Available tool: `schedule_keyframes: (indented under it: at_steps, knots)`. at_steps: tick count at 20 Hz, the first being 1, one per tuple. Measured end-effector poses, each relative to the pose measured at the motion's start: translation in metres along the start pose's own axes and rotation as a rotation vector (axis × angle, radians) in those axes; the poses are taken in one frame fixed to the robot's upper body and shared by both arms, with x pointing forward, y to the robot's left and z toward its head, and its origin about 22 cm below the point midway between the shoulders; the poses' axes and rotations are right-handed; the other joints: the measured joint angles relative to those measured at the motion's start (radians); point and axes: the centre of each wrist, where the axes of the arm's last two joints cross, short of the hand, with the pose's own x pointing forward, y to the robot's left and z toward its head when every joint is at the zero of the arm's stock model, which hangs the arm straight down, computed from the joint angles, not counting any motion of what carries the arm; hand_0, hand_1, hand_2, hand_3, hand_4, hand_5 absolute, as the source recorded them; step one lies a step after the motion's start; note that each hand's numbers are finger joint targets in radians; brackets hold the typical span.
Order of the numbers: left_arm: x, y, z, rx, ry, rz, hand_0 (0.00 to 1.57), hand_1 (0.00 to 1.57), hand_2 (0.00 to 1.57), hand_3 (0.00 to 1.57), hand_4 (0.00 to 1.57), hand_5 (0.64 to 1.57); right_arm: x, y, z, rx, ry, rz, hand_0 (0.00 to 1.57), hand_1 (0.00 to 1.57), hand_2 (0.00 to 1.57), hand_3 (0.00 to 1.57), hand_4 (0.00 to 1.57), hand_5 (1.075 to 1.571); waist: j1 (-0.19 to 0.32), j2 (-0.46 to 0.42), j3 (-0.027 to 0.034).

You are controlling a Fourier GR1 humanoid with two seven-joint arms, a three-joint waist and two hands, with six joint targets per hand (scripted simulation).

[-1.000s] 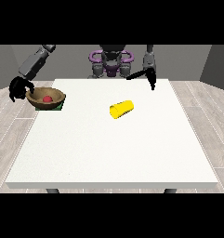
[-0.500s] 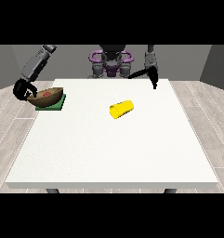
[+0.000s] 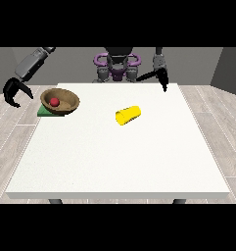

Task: Pick the cup and pour the ball into the bowl, then pick the bowl and place it on the pad

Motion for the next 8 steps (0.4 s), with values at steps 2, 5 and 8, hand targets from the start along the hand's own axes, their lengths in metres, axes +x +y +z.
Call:
schedule_keyframes:
  at_steps: [2, 5, 8]
  knots:
    - [0.002, -0.001, -0.001, 0.000, 0.009, 0.002, 0.00, 0.00, 0.00, 0.00, 0.00, 1.568, 0.005, 0.002, -0.002, 0.000, 0.000, 0.008, 0.00, 0.00, 0.33, 0.27, 0.00, 1.492, -0.005, -0.009, 0.0000]
    - [0.003, -0.008, 0.007, 0.007, 0.014, 0.007, 0.00, 0.00, 0.00, 0.00, 0.00, 1.569, 0.016, -0.003, -0.003, 0.009, -0.005, 0.009, 0.00, 0.00, 0.26, 0.21, 0.00, 1.504, -0.018, -0.017, 0.0002]
    - [-0.002, -0.009, 0.011, 0.004, 0.038, 0.011, 0.00, 0.00, 0.00, 0.00, 0.00, 1.569, 0.039, -0.018, -0.001, 0.028, -0.021, 0.000, 0.00, 0.00, 0.19, 0.29, 0.00, 1.503, -0.027, -0.042, -0.0001]
